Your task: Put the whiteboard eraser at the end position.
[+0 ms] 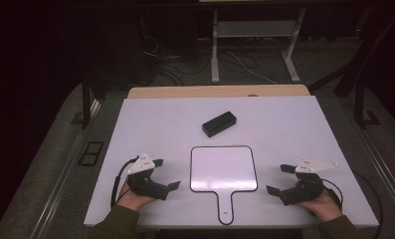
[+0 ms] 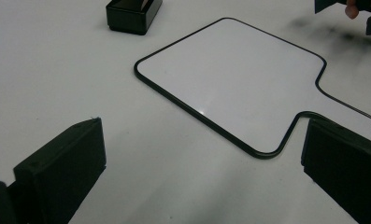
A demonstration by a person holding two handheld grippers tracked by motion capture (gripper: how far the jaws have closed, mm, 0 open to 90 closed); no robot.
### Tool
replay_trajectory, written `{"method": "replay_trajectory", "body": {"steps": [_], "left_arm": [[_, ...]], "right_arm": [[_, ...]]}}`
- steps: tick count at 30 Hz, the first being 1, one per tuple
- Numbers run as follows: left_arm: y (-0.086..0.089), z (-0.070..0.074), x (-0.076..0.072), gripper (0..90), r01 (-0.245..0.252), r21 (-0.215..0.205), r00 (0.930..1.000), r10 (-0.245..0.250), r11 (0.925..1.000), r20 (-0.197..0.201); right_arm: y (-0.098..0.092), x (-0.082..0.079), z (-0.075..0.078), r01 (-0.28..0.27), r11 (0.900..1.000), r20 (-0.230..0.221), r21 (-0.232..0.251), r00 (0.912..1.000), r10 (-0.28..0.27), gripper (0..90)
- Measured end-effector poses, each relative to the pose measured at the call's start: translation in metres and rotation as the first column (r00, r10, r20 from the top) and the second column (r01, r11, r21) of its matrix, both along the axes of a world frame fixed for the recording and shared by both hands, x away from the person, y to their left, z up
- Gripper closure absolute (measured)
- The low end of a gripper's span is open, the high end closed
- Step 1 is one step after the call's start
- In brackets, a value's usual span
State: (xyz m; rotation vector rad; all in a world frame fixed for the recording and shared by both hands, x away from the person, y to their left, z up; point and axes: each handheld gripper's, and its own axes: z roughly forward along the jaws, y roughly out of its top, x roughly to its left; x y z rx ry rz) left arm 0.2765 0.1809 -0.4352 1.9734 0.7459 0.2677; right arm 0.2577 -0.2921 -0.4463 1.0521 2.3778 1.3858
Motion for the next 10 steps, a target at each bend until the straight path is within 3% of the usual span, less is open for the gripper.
{"method": "replay_trajectory", "body": {"steps": [10], "left_arm": [[-0.0012, -0.0010, 0.0005, 0.0, 0.010, 0.007, 0.9999, -0.010, 0.9999, -0.012]], "right_arm": [[-0.0001, 0.0002, -0.0003, -0.001, 1.000, -0.001, 0.001, 1.0000, 0.001, 0.3]]}}
